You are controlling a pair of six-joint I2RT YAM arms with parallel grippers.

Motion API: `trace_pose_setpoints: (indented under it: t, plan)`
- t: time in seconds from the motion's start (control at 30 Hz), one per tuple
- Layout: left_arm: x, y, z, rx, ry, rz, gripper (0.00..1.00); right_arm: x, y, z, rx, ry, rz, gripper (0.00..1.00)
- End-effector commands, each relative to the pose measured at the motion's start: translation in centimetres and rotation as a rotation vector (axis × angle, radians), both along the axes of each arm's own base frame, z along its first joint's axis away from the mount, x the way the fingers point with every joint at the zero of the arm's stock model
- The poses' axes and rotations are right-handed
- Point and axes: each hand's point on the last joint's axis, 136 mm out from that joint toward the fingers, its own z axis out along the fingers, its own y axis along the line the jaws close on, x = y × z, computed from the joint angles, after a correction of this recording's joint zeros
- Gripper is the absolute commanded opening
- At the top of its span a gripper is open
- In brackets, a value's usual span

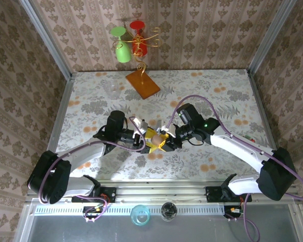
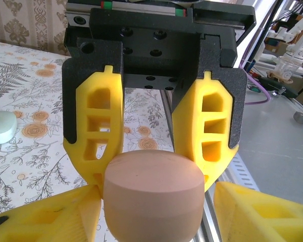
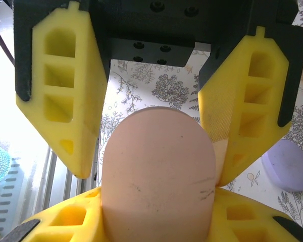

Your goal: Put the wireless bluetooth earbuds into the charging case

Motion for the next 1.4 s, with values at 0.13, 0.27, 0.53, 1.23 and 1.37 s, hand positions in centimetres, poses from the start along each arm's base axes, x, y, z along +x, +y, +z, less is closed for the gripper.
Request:
trace_pose_setpoints:
  t: [0.13,0.27,0.53,1.23,1.37]
  plan:
    - [0.1,-0.2,-0.2,0.019,0.002,-0.015,0.62,-0.3,0.8,2.7,0.102,-0.050,0.033,0.26]
    - [0.3,-0.2,-0.3,0.022,-0.005,-0.005,0.65,-0.4,0.7,2.6,0.097,-0.043,0.039,0.26]
    - [0.2,-0.2,-0.1,0.015,-0.006,-0.012,0.62,-0.3,0.8,2.2,0.087,-0.024,0.036,0.26]
    - [0.1,-0.1,0.6,-0.003,-0.012,-0.017,0.61,-0.9,0.0,0.4,-0.003,0.019,0.052,0.26]
    - [0.0,-0.1,0.6,-0.003,-0.007,-0.021,0.60,-0.9,0.0,0.3,-0.006,0.023,0.051,0.25]
